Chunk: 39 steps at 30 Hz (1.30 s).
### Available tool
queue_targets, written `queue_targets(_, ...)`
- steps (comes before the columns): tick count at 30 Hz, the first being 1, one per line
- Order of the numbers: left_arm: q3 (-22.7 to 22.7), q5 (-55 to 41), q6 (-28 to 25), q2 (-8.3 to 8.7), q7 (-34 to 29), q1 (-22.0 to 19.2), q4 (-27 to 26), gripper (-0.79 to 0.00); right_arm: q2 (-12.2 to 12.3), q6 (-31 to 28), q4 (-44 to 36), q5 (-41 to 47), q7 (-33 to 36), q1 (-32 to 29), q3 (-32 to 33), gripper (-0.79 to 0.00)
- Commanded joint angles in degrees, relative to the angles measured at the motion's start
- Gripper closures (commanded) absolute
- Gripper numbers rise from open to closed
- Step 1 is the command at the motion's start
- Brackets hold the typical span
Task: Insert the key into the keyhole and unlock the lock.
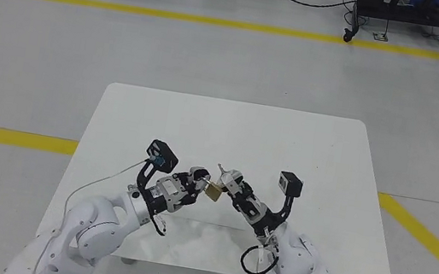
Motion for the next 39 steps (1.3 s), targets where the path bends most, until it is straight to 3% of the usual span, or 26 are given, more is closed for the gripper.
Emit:
queue_targets(1,-0.09,-0.79,0.16,-0.14,0.56,-0.09,0.82,0.000,0.02,-1.04,-0.53,0.50,2.24,-0.08,-0.63,0.000)
queue_targets(6,-0.33,-4.60,-1.83,-0.39,0.37,-0.35,2.34,0.000,0.55,-4.53,0.34,7.24,11.01,1.07,-2.02,0.000)
queue_targets(11,-2.00,-17.55,-9.00,-0.43,-2.17,-1.02,6.28,0.000,1.33,-6.85,0.13,12.41,14.63,0.85,-0.26,0.000)
queue_targets(16,-2.82,-24.04,-13.46,-0.38,-5.14,-1.90,10.12,0.000,2.88,-6.85,-4.50,19.69,20.26,-2.52,3.99,0.000)
queue_targets(20,-2.82,-31.54,-18.13,-0.56,-7.38,-3.57,14.37,0.000,3.66,-6.85,-3.81,23.24,23.00,-4.05,8.38,0.000)
queue_targets(26,-1.29,-42.22,-23.63,-1.10,-12.32,-7.61,22.88,0.000,3.24,-6.85,-0.53,16.92,20.18,-3.24,10.72,0.000)
queue_targets(33,1.02,-54.49,-29.37,-1.79,-19.84,-11.77,30.85,0.000,2.10,-1.65,-0.76,-2.82,13.08,-2.26,10.32,0.000)
queue_targets(35,0.70,-56.94,-28.97,-1.83,-20.67,-12.78,33.38,0.000,1.70,0.33,-1.63,-8.21,10.64,-2.40,9.46,0.000)
queue_targets(39,0.70,-56.94,-28.97,-1.83,-20.67,-12.78,33.38,0.000,1.31,0.20,-2.15,-10.87,10.05,-2.37,7.46,0.000)
